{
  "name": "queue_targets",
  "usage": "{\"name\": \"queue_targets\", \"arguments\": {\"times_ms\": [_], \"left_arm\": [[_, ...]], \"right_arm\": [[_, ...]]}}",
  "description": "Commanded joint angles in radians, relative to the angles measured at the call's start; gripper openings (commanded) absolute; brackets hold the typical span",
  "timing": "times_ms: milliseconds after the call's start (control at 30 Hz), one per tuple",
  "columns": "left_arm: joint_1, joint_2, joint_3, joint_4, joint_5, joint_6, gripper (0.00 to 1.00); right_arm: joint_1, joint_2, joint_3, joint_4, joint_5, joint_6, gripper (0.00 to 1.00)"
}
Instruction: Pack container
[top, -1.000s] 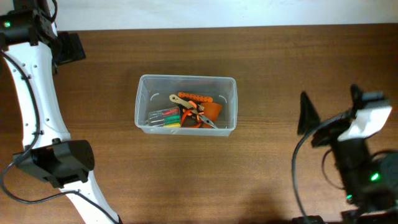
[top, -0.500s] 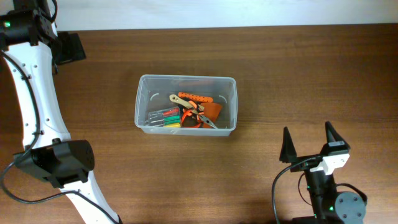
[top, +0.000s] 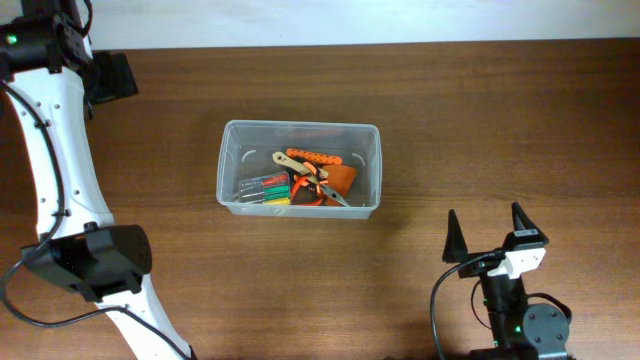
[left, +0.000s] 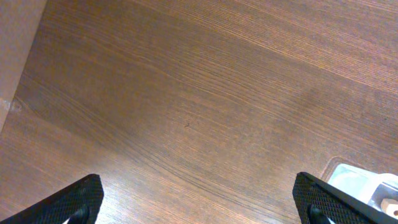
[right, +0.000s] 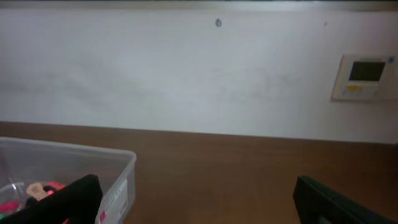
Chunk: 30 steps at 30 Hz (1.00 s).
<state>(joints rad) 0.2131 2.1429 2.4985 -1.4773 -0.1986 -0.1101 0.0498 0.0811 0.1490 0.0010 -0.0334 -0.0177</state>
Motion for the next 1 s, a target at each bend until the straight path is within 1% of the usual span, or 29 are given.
{"name": "queue_targets", "arguments": {"times_ms": [0, 233, 333, 633, 700, 967], "left_arm": [[0.008, -0.013, 0.009, -0.001, 0.000, -0.010, 0.99], [0.008, -0.013, 0.009, -0.001, 0.000, -0.010, 0.99], [0.008, -0.013, 0.009, -0.001, 0.000, -0.010, 0.99], [0.008, -0.013, 0.009, -0.001, 0.000, -0.010, 0.99], [0.008, -0.013, 0.009, -0.001, 0.000, -0.010, 0.99], [0.008, -0.013, 0.009, -0.001, 0.000, -0.010, 0.99]], "right_arm": [[-0.006, -0.019, -0.027, 0.007, 0.020, 0.020, 0.99], [-0.006, -0.079, -0.081, 0.008, 0.023, 0.055, 0.99], [-0.006, -0.078, -0.098, 0.016, 0.023, 0.078, 0.99], [-0.013, -0.078, -0.122, 0.018, 0.045, 0.080, 0.99], [-0.021, -0.078, -0.144, 0.026, 0.042, 0.107, 0.99], [-0.024, -0.078, -0.143, 0.010, 0.038, 0.109, 0.99]]}}
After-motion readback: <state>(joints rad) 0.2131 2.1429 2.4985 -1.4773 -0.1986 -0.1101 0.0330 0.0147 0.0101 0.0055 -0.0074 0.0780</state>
